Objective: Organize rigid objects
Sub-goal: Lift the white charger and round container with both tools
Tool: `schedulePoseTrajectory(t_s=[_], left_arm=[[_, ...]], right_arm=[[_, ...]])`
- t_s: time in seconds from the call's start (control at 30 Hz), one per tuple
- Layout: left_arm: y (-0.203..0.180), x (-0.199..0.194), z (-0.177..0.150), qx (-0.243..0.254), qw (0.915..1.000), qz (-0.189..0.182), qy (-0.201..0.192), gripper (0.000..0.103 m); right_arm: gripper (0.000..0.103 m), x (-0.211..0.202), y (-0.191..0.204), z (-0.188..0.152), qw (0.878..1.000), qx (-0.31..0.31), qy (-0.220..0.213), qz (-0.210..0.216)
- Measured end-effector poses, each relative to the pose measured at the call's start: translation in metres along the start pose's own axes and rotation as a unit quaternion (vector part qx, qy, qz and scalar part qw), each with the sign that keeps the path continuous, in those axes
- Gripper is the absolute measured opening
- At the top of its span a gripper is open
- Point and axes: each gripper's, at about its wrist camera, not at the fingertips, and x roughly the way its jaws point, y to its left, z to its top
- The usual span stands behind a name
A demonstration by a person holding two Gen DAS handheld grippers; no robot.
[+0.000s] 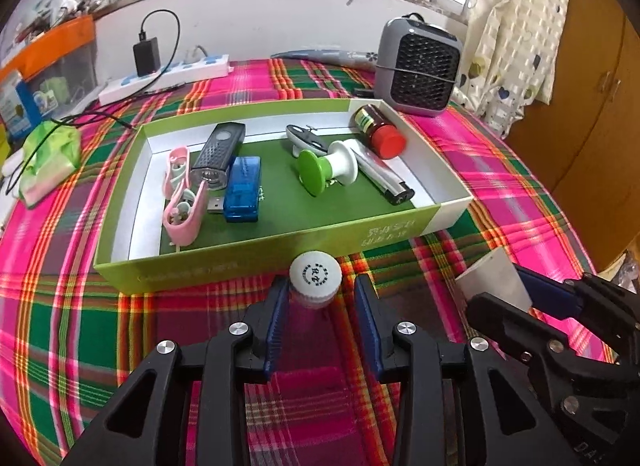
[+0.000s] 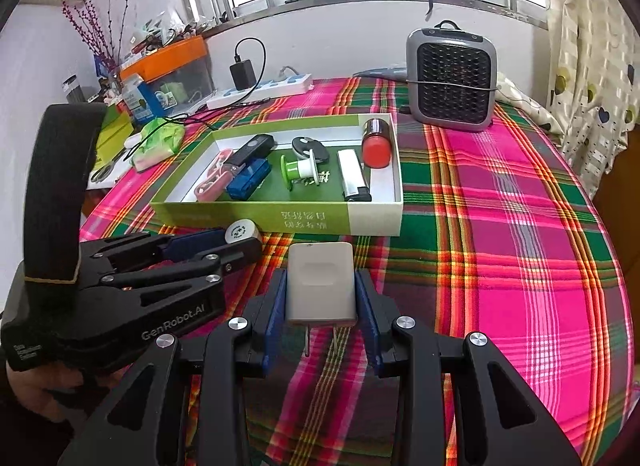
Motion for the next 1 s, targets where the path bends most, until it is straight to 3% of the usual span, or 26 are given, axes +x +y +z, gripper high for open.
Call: schedulePoseTrajectory(t_s=[0.5,1.0], left_arm=[[-0.004,0.010,0.003,0.007,0.9996,0.028,-0.001,0.033],[0.009,0.007,0.001,-0.034,0.9994,-0.006,-0.008,0.027]], right_arm=[[0.035,0.003,-0.003,0.001,1.000,0.000,0.003,0.002],[0.035,0.006,-0.003,0.001,1.000,-0.001,0.008,-0.003]])
